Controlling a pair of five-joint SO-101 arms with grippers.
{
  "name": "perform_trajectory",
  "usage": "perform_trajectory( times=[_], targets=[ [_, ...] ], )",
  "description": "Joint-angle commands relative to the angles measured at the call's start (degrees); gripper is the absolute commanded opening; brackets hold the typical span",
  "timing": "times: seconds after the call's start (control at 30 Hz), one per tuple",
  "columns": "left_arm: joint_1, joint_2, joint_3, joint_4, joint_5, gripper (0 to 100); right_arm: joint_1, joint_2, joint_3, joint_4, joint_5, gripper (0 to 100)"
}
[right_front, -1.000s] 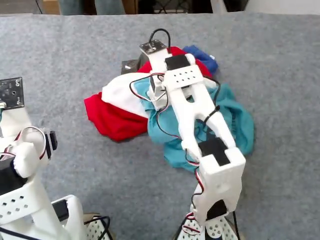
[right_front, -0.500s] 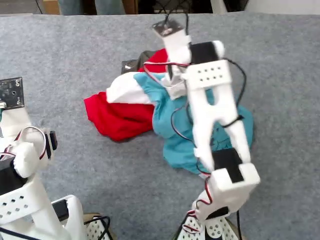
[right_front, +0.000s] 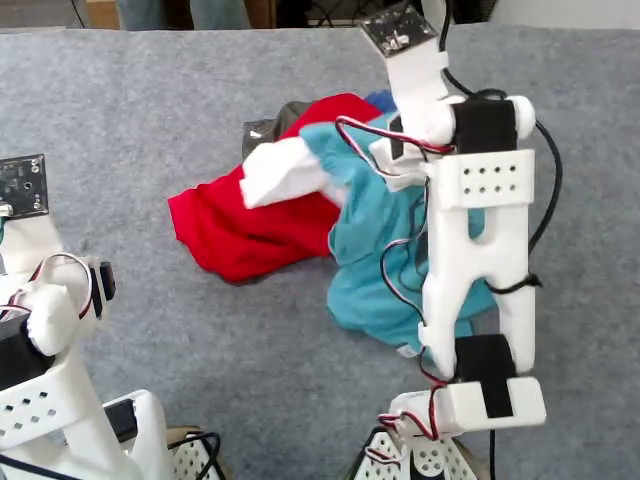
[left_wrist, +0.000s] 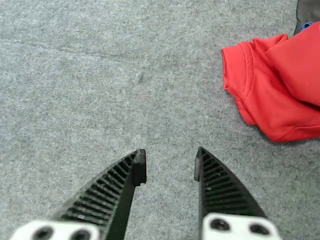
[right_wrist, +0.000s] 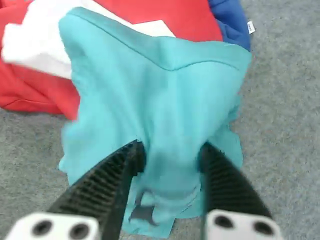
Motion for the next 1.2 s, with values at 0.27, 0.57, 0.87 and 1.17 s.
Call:
perform_trajectory(
  times=[0.27,0.57,0.87,1.17],
  targets=[
    [0.75,0.26,-0.84,0.97,0.18,18,-10.37,-12.62,14.64,0.35,-0.53,33.3],
    [0.4,0.26,-0.92,3.43,0.18,18,-27.16,-14.11,44.26,-19.16,-13.36,23.8],
    [0.31,0.26,-0.92,3.52,0.18,18,-21.89,-11.38,47.96,-25.23,-10.37,4.4],
    [0.4,0.26,-0.92,3.52,0.09,18,-9.49,-14.81,43.74,-21.36,-2.37,1.5]
  ],
)
